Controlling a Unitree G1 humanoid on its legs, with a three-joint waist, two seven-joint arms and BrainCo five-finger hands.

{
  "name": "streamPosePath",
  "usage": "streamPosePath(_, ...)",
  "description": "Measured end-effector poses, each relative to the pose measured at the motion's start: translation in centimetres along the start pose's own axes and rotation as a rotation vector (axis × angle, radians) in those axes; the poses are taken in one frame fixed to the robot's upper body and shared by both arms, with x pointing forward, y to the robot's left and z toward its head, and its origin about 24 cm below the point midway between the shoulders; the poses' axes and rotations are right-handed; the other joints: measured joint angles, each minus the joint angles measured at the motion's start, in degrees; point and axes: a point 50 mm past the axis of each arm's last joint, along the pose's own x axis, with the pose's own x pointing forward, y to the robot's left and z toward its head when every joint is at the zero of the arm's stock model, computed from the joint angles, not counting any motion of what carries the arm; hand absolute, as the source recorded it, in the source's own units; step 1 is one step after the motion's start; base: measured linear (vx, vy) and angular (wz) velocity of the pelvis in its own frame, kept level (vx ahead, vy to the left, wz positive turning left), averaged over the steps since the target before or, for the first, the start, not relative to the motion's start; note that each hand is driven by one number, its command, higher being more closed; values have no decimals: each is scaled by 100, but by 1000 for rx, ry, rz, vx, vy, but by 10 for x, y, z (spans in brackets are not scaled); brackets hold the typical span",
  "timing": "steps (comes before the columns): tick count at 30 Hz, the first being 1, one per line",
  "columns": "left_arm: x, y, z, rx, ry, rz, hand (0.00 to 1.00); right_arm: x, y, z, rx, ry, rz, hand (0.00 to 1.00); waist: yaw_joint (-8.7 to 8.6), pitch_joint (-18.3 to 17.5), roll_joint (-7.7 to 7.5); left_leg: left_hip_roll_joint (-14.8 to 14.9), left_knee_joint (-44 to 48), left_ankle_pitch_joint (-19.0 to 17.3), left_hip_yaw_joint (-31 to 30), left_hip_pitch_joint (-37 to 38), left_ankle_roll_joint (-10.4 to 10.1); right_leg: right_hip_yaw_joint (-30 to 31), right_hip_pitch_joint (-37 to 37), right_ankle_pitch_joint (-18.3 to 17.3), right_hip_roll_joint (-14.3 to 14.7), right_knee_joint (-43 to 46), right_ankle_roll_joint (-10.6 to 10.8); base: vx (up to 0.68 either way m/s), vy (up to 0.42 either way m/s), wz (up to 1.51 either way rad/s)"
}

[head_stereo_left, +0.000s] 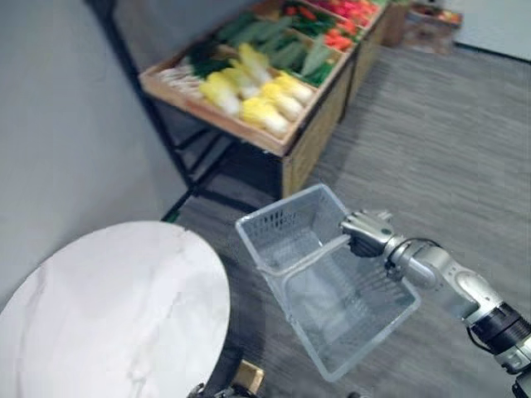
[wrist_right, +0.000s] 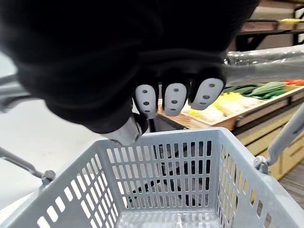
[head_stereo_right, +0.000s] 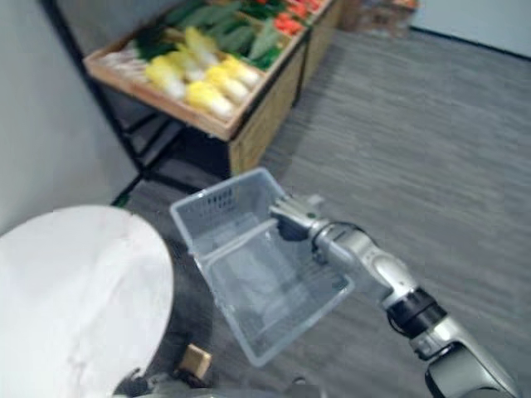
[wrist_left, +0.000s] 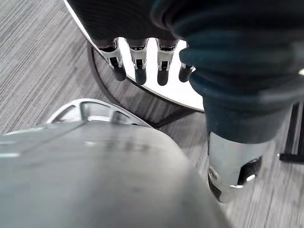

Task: Pick vegetable in the basket

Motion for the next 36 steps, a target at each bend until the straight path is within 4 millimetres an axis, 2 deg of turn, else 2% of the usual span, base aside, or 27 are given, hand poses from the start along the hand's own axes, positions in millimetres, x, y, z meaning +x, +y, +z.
streamPosePath(2,0,-2,-2,7,6,-7,0,-8,3,1,1,3,8,100,-85,9,108,344,344,128,-38,148,-28,-24,367,0,236,-265,-1,-44,-272,-20)
streamPosePath(3,-1,-2,-2,7,8,-10,0,-14,5,1,3,4,18,100,-93,14,132,524,626,313,-194,232,-10,-2,588,-1,313,-383,-4,-52,-230,-20)
streamPosePath(4,-1,-2,-3,8,7,-12,0,-16,6,2,4,3,21,100,-95,13,138,588,782,432,-337,237,2,40,671,-2,329,-418,-10,-74,-188,-43)
streamPosePath(5,-1,-3,-3,12,6,-15,0,-18,8,2,10,3,22,100,-76,20,132,688,1149,711,-816,178,-7,253,721,-17,319,-444,-41,-69,-109,-69)
streamPosePath(6,-2,-4,-5,13,8,-16,0,-18,8,3,13,2,21,100,-39,60,80,531,1452,652,-1653,-94,-237,564,714,-57,235,-448,-108,-64,-62,-83)
streamPosePath(7,-2,-6,-6,9,10,-20,0,-18,8,2,13,3,18,100,-41,61,105,314,1491,450,-2153,-216,-375,700,657,-58,178,-436,-110,-52,35,-88)
streamPosePath(8,-3,-8,-8,5,9,-26,0,-18,7,2,13,3,15,100,-23,75,127,-116,1451,175,-2893,-333,-447,952,556,-42,108,-424,-125,-55,124,-142)
streamPosePath(9,-5,-10,-14,-9,13,-25,0,-17,10,3,19,-1,21,100,46,90,152,-883,981,-294,-4041,-330,-463,1506,370,17,104,-434,-125,-43,149,-155)
streamPosePath(12,-7,-11,-20,-24,26,-26,0,-16,9,4,19,-6,19,100,118,121,237,-1419,81,-451,-4922,-131,-365,2003,233,56,293,-439,-101,-13,138,-121)
streamPosePath(13,-8,-10,-22,-31,32,-19,0,-15,10,5,20,-8,19,100,120,100,218,-1527,-211,-644,-5215,160,-348,2218,120,77,335,-458,-61,-10,200,-106)
streamPosePath(14,-7,-8,-21,-33,28,-13,0,-15,9,4,16,-9,17,100,101,109,90,-1671,-257,-679,-5357,136,-329,2361,56,178,289,-565,30,12,184,-76)
streamPosePath(16,-5,-1,-15,-22,12,5,0,-14,10,2,17,-6,24,100,114,158,-42,-1726,-100,-686,-5245,51,-321,2461,53,442,203,-717,151,12,137,-38)
streamPosePath(17,-5,0,-15,-22,10,10,0,-15,12,1,19,-6,32,100,127,155,-51,-1751,-46,-691,-5174,49,-317,2450,51,484,168,-739,189,-8,100,-25)
streamPosePath(19,-5,-2,-15,-24,9,7,0,-16,11,-1,16,-5,30,100,109,171,-3,-1798,-7,-795,-5176,52,-261,2427,48,502,152,-747,219,-14,55,-10)
streamPosePath(20,-5,-5,-13,-26,3,1,0,-17,9,-2,15,0,22,100,98,241,100,-1798,-45,-861,-5194,46,-234,2424,22,517,162,-778,243,-34,56,-9)
streamPosePath(23,-6,-12,-14,-30,5,-16,0,-23,15,-6,34,30,34,100,104,249,201,-1828,-305,-872,-5198,51,-235,2490,-134,586,158,-814,324,-35,25,-10)
streamPosePath(24,-6,-13,-14,-25,5,-21,0,-25,19,-7,42,39,42,100,104,253,194,-1828,-365,-889,-5177,78,-235,2506,-150,593,167,-813,335,-17,30,-20)
streamPosePath(25,-6,-13,-13,-23,0,-23,0,-31,26,-9,62,66,58,100,120,254,192,-1784,-449,-1093,-5166,175,-203,2587,-174,593,239,-773,335,-13,54,-33)
streamPosePath(28,-6,-14,-10,-8,-13,-31,0,-38,26,-17,75,120,45,100,189,296,134,-1865,-468,-1444,-5175,223,-47,2782,-533,468,221,-158,361,-45,94,-40)
streamPosePath(29,-5,-16,-8,10,-17,-41,0,-42,26,-23,83,158,35,100,169,411,188,-1852,-463,-1578,-5196,342,62,2767,-970,412,250,898,340,-92,85,-14)
streamPosePath(30,-5,-15,-9,16,-16,-41,0,-43,26,-24,87,171,31,100,135,460,188,-1862,-467,-1581,-5197,415,70,2750,-1208,437,254,1483,298,-107,103,-4)
streamPosePath(31,-5,-11,-10,29,-14,-33,0,-42,27,-24,97,185,25,100,67,547,109,-1934,-511,-1590,-5193,630,108,2706,-1604,623,197,2529,-85,-41,101,3)
streamPosePath(32,-5,-5,-11,42,-10,-21,0,-41,27,-23,112,190,6,100,29,602,16,-1969,-527,-1612,-5199,824,201,2563,-1827,902,97,3155,-363,-7,91,2)
streamPosePath(33,-5,-2,-11,52,-10,-18,0,-40,27,-23,122,193,-5,100,17,656,39,-1974,-527,-1619,-5203,912,270,2477,-1962,971,30,3399,-370,46,72,-2)
streamPosePath(34,-5,-2,-11,61,-10,-20,0,-39,28,-21,143,195,-22,100,0,643,-18,-1972,-527,-1652,-5206,1003,335,2331,-2061,862,-40,3630,-351,85,58,-1)
streamPosePath(35,-5,2,-13,68,-3,-12,0,-36,27,-18,159,187,-48,100,-19,647,-37,-1937,-518,-1705,-5229,1048,362,2117,-2129,578,-34,3539,-352,156,44,8)
streamPosePath(36,-4,2,-9,69,-11,-12,0,-35,24,-17,172,185,-92,100,-49,656,-21,-1895,-534,-1743,-5316,1008,357,1848,-2196,512,46,2830,-337,183,10,11)
